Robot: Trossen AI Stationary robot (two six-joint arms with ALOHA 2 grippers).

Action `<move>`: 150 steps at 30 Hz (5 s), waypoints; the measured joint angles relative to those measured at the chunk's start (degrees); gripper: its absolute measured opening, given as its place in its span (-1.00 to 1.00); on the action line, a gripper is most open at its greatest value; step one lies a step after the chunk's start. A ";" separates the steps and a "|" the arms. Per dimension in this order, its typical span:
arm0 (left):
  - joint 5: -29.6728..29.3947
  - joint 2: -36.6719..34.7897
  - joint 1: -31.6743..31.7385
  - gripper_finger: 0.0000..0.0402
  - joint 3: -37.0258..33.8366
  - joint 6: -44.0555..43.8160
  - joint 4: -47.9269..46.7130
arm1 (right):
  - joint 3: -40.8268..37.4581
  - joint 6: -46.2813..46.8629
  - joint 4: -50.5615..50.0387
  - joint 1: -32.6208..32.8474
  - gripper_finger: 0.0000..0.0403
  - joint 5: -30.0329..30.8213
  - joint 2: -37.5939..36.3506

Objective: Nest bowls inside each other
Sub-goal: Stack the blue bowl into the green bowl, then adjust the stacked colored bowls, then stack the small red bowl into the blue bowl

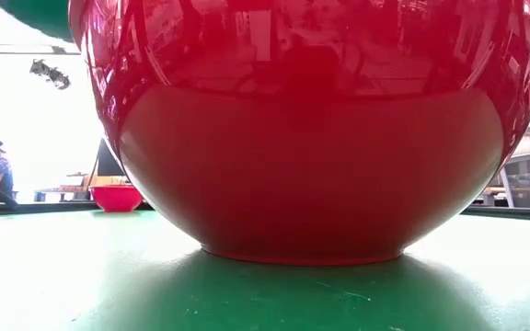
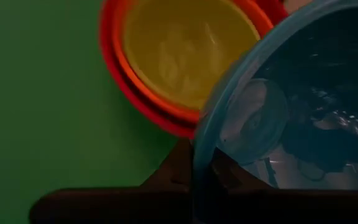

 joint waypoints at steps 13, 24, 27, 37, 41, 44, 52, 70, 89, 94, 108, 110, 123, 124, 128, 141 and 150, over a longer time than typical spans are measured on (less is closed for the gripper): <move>7.32 24.96 8.63 -0.87 13.34 9.30 8.59 | 0.00 1.42 -12.45 -1.66 -0.04 11.87 -1.87; 7.09 33.93 9.23 -0.52 21.42 11.67 4.14 | 0.00 1.34 -14.24 -3.72 -0.04 8.48 -1.65; 7.02 33.73 9.26 -0.34 21.25 12.55 3.58 | 0.00 1.32 -15.00 -3.72 -0.04 8.92 -1.55; 0.78 28.55 11.74 -0.06 23.69 12.44 -1.27 | 0.00 1.88 -16.18 -4.13 -0.04 12.02 1.49; -6.69 25.61 13.59 -0.06 23.72 12.12 -4.67 | 0.00 3.64 -16.57 -4.07 -0.04 12.02 3.97; -12.00 24.28 14.63 -0.05 22.48 11.94 -6.53 | -0.01 4.72 -15.88 -3.37 -0.04 12.00 6.40; -13.44 19.59 18.40 -0.05 10.13 9.76 -4.54 | 0.01 0.59 0.30 -0.66 -0.04 3.07 19.09; -18.06 -2.20 30.83 -0.05 -11.72 6.33 -1.72 | 0.04 -12.48 18.93 2.27 -0.04 -6.38 27.89; -19.21 -2.78 38.82 -0.05 -24.73 4.90 4.07 | -0.02 -19.10 27.65 4.30 -0.04 -20.13 33.35; -19.20 -2.78 39.34 -0.05 -24.74 6.25 4.09 | 0.09 -17.27 24.37 3.87 -0.04 -7.40 34.79; -32.07 -2.78 47.82 -0.06 -24.74 9.23 4.55 | 0.00 -19.93 20.29 3.31 -0.04 4.33 24.48; -29.40 -2.78 50.83 -0.10 -24.74 11.22 5.57 | 0.00 -19.29 19.79 3.02 -0.04 4.06 23.75; -15.85 0.06 64.62 -0.41 -24.74 21.65 10.25 | 0.00 -18.88 19.67 2.58 -0.04 2.89 23.21; -15.67 1.10 64.66 -0.42 -24.74 21.84 10.31 | 0.00 -18.88 19.64 2.58 -0.04 2.88 23.21; -15.46 5.22 64.66 -0.45 -24.74 22.41 10.85 | 0.00 -18.91 19.45 2.58 -0.04 2.87 23.21; -18.04 6.47 49.90 -0.93 -24.76 36.97 12.95 | 0.00 -12.03 15.82 1.15 -0.04 7.19 23.21; -19.34 2.79 18.69 -0.93 -24.65 53.95 20.67 | 0.00 -9.78 12.97 -7.21 -0.04 6.52 23.21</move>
